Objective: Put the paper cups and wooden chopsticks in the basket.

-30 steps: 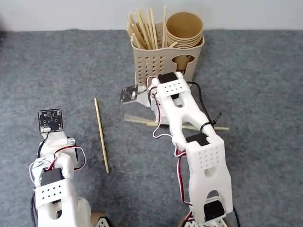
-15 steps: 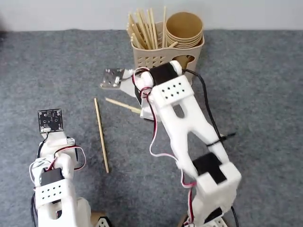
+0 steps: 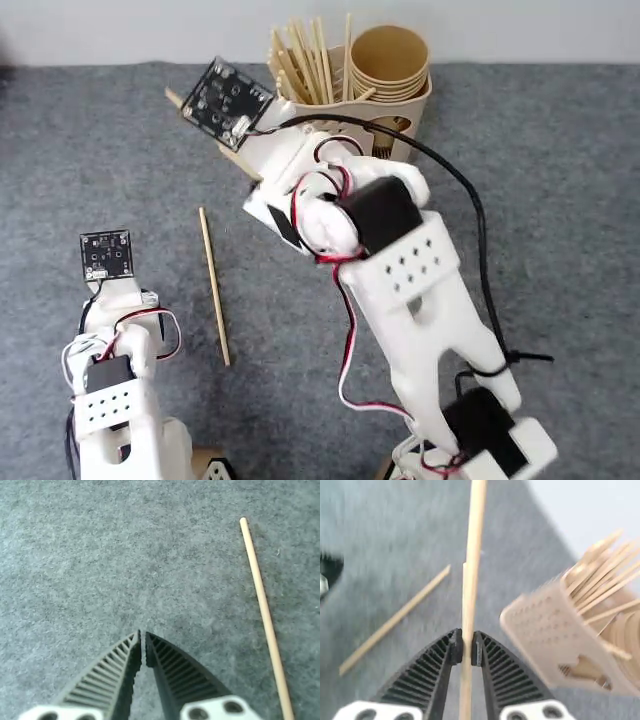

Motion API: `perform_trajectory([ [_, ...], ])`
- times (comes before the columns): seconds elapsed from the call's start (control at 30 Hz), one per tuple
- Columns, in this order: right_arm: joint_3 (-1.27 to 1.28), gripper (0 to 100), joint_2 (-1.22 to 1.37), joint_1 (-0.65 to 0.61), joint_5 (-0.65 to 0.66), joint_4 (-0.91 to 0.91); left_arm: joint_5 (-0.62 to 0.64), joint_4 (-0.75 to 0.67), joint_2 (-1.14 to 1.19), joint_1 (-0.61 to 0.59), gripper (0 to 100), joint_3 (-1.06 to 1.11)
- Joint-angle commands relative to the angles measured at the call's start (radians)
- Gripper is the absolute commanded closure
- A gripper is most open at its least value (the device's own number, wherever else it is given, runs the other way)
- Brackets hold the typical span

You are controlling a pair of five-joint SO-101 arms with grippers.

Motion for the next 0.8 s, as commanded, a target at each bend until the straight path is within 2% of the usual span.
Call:
perform_trajectory([
  [0.0, -0.021, 99.1, -0.093, -0.002, -0.060, -0.156, -0.014, -0.020, -0.018, 0.008, 98, -0.008],
  [0.2, -0.021, 99.1, -0.143, 0.005, -0.087, -0.414, -0.014, -0.020, -0.018, 0.006, 98, -0.008],
  [0.4, -0.011, 99.1, -0.130, 0.093, -0.086, -0.648, -0.014, -0.020, -0.018, 0.006, 98, -0.007],
  [0.77, -0.005, 99.1, 0.133, 0.243, -0.095, -1.017, -0.014, -0.020, -0.018, 0.006, 98, -0.007],
])
